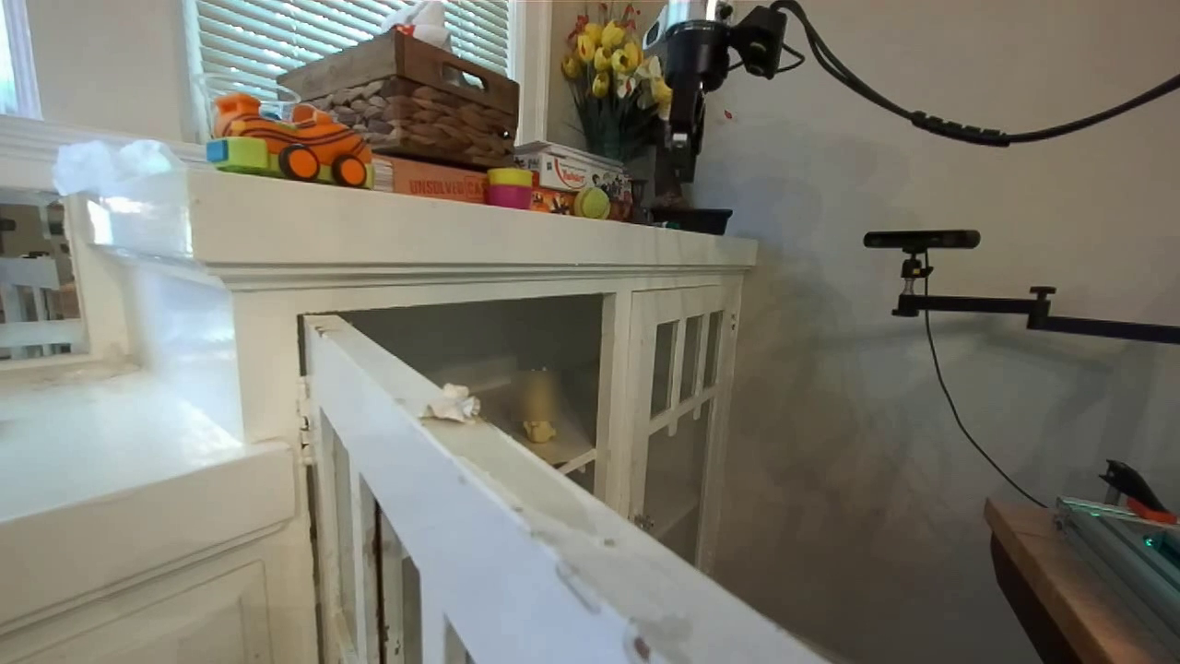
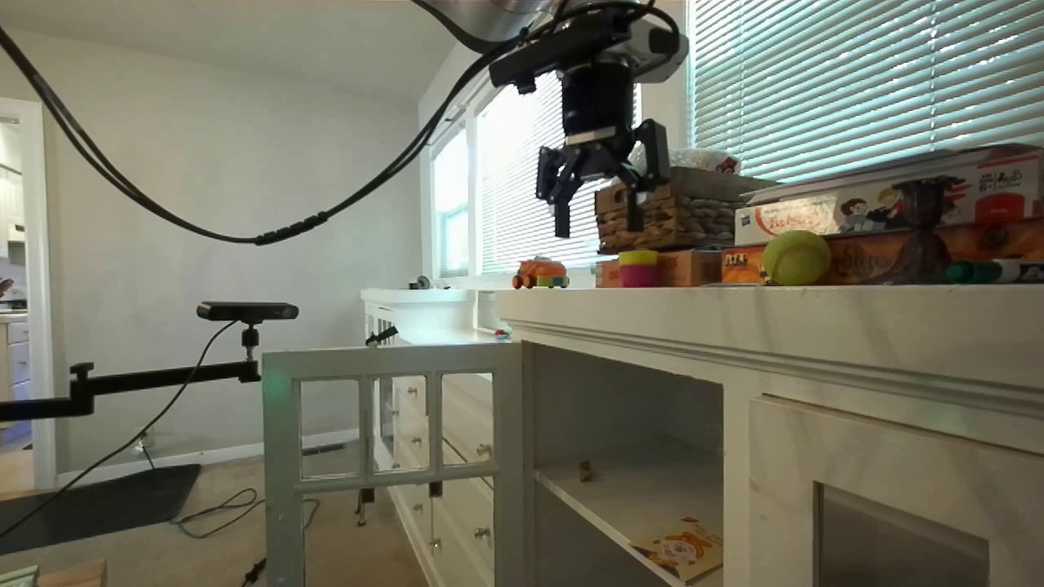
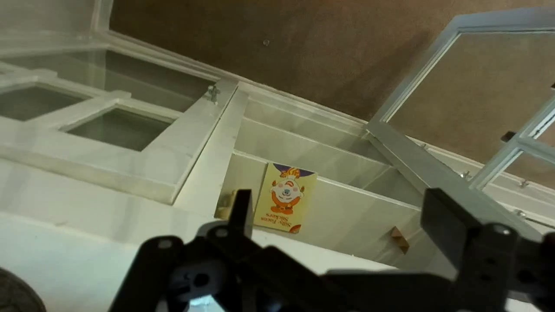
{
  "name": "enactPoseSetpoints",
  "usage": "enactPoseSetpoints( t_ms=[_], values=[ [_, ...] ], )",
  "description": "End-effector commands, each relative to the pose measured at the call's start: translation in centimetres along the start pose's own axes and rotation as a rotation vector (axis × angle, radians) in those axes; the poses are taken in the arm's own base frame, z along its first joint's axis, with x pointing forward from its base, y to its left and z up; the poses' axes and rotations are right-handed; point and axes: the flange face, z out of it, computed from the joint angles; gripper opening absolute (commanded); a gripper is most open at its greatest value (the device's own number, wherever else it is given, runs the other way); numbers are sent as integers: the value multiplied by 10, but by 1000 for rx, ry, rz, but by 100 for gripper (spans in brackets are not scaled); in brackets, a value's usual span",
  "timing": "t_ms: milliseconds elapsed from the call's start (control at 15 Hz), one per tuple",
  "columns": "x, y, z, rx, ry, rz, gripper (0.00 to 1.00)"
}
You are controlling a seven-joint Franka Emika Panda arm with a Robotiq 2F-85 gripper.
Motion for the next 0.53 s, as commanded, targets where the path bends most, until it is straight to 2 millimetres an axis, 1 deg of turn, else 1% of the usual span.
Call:
enactPoseSetpoints(
  t_ms=[0, 133, 200, 267, 333, 467],
  values=[
    [-14, -18, 15, -38, -62, 162, 100],
    [-17, -21, 28, -46, -100, 219, 100],
    [-19, -21, 32, -55, -108, 218, 100],
    [-7, -16, 27, -20, -82, 184, 100],
    [-7, -16, 31, -20, -90, 188, 100],
    [-7, -15, 31, -20, -90, 189, 100]
  ],
)
